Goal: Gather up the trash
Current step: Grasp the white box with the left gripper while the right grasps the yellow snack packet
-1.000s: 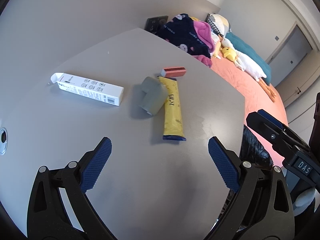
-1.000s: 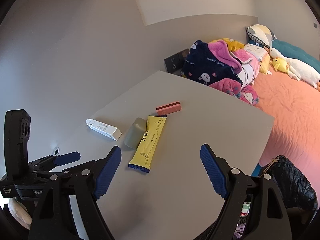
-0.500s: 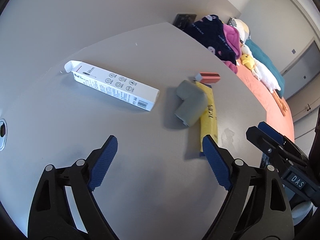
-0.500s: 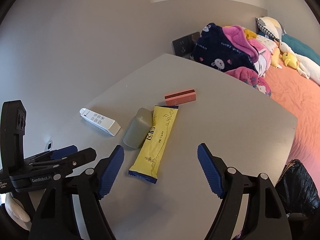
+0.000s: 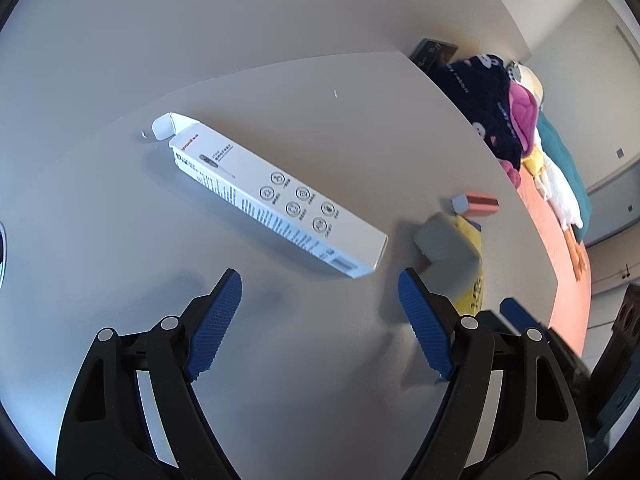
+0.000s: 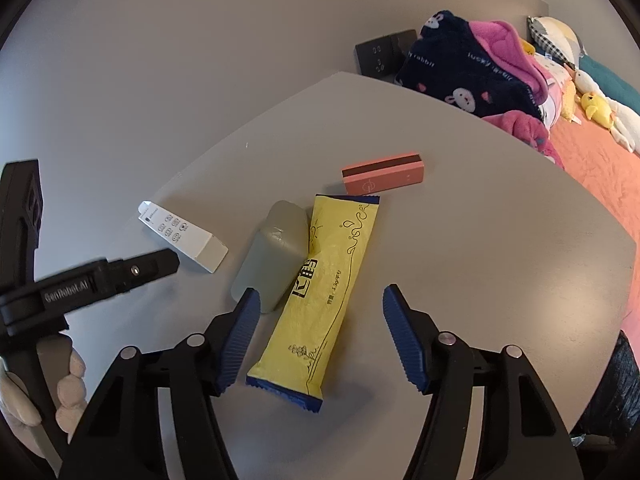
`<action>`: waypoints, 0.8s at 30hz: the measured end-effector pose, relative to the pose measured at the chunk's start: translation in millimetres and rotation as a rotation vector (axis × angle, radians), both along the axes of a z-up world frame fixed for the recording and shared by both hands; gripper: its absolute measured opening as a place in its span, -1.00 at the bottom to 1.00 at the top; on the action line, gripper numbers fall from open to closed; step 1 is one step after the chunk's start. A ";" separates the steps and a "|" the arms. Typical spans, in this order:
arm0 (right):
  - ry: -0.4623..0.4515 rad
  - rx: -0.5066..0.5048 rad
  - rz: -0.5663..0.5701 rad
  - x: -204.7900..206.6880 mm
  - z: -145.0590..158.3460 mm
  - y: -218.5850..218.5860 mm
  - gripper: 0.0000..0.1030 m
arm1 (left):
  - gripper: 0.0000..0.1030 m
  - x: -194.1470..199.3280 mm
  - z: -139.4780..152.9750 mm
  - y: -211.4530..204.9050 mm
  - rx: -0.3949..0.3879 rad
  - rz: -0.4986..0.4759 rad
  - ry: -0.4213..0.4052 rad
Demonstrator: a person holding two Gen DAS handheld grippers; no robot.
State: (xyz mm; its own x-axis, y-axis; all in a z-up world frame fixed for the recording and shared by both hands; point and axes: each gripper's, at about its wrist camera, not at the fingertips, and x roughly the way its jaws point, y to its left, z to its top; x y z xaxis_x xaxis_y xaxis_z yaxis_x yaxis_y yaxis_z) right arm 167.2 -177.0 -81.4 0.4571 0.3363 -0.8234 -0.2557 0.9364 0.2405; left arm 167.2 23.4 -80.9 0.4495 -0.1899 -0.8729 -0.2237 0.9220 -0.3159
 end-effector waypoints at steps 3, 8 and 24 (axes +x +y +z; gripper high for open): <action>0.014 -0.008 -0.001 4.6 -6.5 3.3 0.19 | 0.51 9.1 -0.1 3.0 0.000 0.026 0.011; 0.017 -0.040 0.006 7.6 -13.5 9.0 0.11 | 0.51 24.1 -4.2 7.1 0.016 0.078 0.046; 0.039 -0.107 0.005 7.6 -17.6 7.3 -0.45 | 0.30 49.9 -13.6 19.8 0.094 0.254 0.184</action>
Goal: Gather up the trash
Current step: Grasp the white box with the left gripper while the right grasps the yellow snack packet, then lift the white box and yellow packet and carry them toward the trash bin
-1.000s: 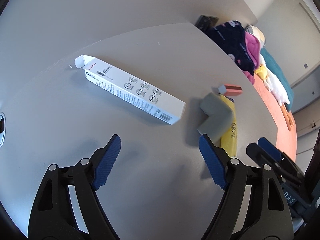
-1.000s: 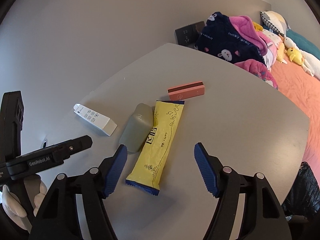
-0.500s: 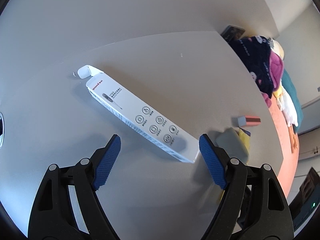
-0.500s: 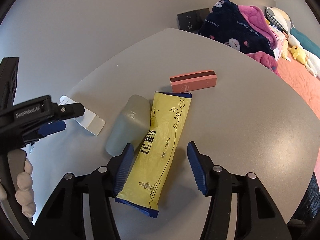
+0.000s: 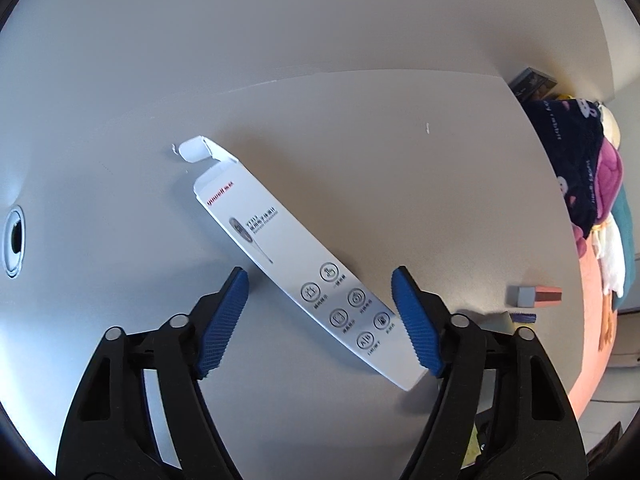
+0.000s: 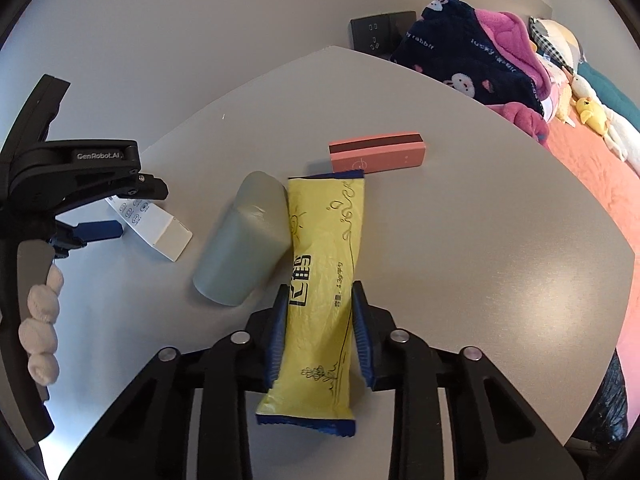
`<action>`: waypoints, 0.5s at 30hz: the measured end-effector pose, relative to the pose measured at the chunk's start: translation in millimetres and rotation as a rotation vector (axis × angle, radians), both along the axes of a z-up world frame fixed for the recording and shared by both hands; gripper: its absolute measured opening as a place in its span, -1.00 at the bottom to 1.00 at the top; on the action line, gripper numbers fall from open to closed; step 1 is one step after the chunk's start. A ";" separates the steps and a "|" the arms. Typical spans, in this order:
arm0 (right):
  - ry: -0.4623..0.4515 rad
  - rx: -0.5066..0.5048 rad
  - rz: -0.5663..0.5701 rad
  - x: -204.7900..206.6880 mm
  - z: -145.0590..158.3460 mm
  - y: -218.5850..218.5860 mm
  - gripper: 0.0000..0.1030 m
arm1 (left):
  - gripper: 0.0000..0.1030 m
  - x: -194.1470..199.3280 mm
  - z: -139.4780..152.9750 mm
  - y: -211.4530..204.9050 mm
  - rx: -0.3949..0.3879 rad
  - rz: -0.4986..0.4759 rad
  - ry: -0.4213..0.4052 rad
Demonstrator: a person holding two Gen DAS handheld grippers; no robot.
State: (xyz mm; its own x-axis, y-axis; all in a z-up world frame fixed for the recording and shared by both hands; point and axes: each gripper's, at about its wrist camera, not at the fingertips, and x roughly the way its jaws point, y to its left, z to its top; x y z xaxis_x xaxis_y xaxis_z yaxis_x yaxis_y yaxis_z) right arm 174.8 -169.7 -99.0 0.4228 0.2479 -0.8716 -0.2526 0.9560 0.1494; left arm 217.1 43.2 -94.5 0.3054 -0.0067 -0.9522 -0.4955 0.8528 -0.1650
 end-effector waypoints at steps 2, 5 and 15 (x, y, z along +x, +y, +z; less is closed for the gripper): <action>0.000 0.005 -0.004 -2.4 1.3 -2.8 -0.47 | 0.14 -0.7 1.5 1.7 0.005 0.009 -0.002; 0.009 0.019 -0.011 -5.8 2.2 -7.8 -0.49 | 0.03 -5.1 3.1 4.4 0.013 0.004 -0.013; 0.023 0.122 -0.036 -18.8 13.5 -28.5 -0.50 | -0.40 -26.1 5.3 13.6 -0.002 -0.054 -0.074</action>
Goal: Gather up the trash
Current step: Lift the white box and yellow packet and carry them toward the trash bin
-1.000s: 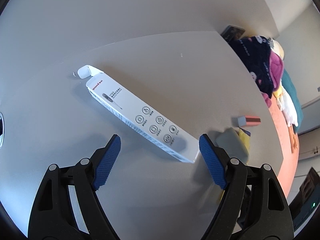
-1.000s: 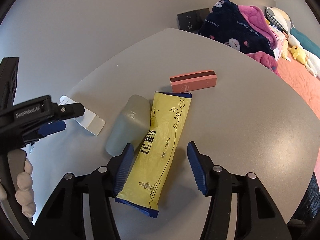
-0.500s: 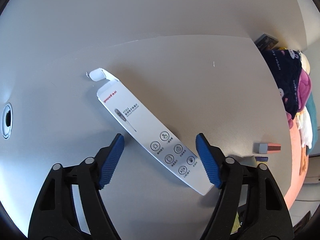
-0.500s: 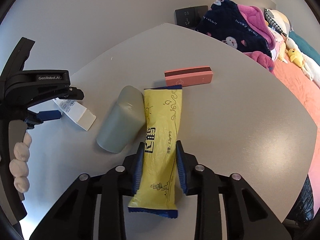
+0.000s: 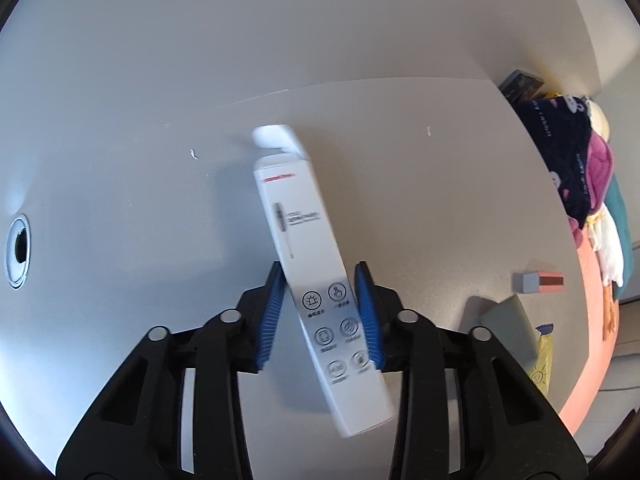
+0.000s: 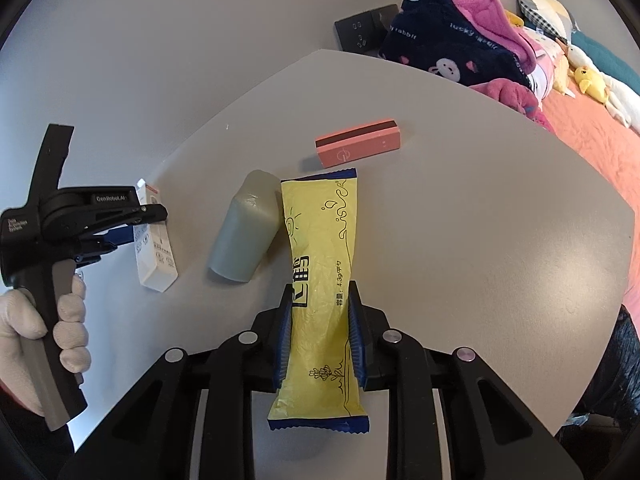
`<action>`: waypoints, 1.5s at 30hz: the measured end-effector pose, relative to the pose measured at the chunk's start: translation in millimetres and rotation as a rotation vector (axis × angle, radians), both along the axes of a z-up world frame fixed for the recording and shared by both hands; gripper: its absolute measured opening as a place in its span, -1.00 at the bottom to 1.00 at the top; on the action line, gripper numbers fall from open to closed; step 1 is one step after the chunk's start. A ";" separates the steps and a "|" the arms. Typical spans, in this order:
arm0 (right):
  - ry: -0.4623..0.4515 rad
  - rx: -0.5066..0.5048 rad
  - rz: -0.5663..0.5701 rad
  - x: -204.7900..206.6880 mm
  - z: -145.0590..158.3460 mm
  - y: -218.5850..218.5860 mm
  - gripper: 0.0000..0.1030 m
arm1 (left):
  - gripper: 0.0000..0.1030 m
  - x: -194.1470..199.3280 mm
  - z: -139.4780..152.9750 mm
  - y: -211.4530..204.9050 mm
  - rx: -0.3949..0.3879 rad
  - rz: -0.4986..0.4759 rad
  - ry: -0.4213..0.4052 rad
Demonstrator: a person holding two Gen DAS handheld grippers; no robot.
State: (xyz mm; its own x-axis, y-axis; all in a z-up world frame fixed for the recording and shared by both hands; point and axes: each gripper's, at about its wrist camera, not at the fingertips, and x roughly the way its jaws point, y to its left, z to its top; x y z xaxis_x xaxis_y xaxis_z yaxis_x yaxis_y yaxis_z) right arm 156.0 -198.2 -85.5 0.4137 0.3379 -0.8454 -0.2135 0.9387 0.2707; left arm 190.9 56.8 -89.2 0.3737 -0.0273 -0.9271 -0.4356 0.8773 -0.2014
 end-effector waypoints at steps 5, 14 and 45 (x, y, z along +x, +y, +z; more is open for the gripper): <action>-0.022 0.008 -0.012 -9.9 13.6 -8.1 -0.50 | -0.48 -16.1 7.4 -8.6 -0.010 -0.081 -0.047; -0.068 0.023 -0.052 -31.4 40.9 -27.8 -0.50 | -0.48 -47.9 39.2 -33.8 -0.020 -0.200 -0.137; -0.183 0.040 -0.177 -128.6 97.9 -105.4 -0.50 | -0.48 -104.9 87.3 -163.9 -0.053 -0.508 -0.229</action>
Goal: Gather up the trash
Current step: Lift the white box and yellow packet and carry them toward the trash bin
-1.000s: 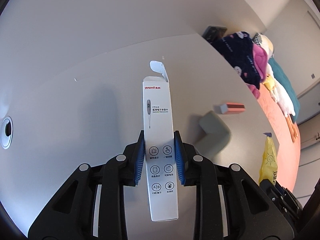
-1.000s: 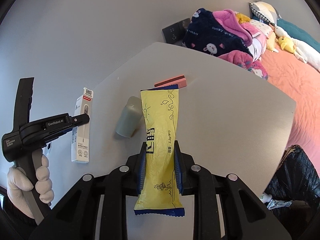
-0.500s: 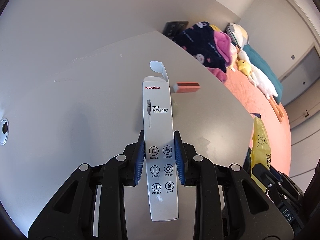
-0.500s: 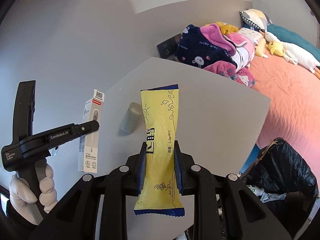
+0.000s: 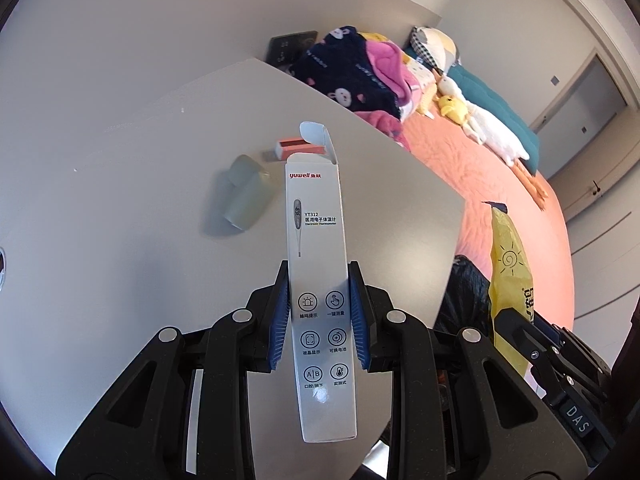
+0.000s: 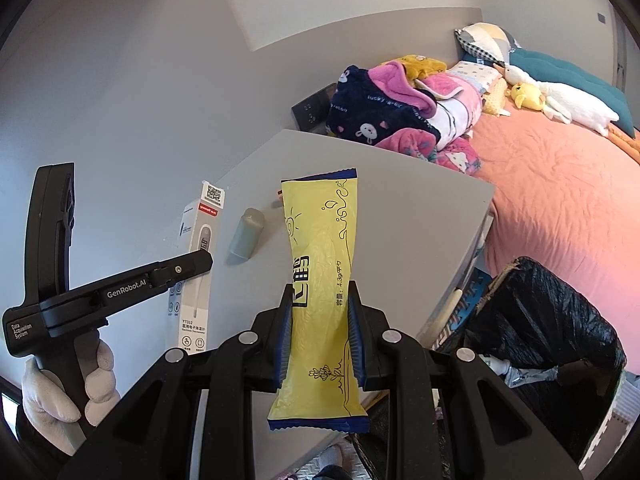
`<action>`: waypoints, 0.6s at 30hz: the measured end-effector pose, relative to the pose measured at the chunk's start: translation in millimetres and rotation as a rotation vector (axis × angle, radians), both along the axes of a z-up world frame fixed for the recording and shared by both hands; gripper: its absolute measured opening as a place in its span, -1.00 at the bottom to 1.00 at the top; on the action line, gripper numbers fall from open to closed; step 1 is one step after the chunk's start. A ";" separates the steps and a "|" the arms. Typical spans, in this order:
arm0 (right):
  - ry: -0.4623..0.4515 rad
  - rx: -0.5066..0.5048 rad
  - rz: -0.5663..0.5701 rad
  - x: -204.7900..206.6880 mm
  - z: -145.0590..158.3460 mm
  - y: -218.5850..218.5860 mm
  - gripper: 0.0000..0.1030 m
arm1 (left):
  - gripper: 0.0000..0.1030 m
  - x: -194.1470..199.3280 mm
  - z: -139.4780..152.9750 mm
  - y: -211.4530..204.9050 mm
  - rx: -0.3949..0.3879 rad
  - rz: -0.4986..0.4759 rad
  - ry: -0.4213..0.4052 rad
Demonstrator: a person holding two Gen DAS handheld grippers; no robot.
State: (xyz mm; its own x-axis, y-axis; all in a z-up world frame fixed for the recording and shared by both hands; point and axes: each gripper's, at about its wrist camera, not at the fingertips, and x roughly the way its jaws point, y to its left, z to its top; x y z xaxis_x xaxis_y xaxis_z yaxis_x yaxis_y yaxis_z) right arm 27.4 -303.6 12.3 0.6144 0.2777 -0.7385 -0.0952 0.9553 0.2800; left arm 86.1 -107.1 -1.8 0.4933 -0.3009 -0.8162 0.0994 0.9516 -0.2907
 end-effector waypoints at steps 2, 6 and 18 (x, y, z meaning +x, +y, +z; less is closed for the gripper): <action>-0.005 0.002 -0.013 -5.8 2.0 -5.8 -0.50 | -0.48 -4.0 1.4 -8.4 0.001 -0.020 -0.003; -0.014 0.008 -0.044 -16.1 5.2 -19.3 -0.50 | -0.48 -7.8 3.3 -25.7 0.000 -0.060 -0.009; -0.030 0.011 -0.158 -44.8 10.4 -66.9 -0.50 | -0.48 -18.8 6.3 -81.0 -0.002 -0.189 -0.018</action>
State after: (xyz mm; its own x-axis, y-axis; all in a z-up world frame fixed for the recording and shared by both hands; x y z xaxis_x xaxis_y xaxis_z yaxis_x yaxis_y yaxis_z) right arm -17.4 -370.5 22.7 0.6727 0.1840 -0.7167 0.0472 0.9560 0.2896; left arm 67.3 -188.1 4.4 0.4422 -0.3914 -0.8070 0.2813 0.9149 -0.2896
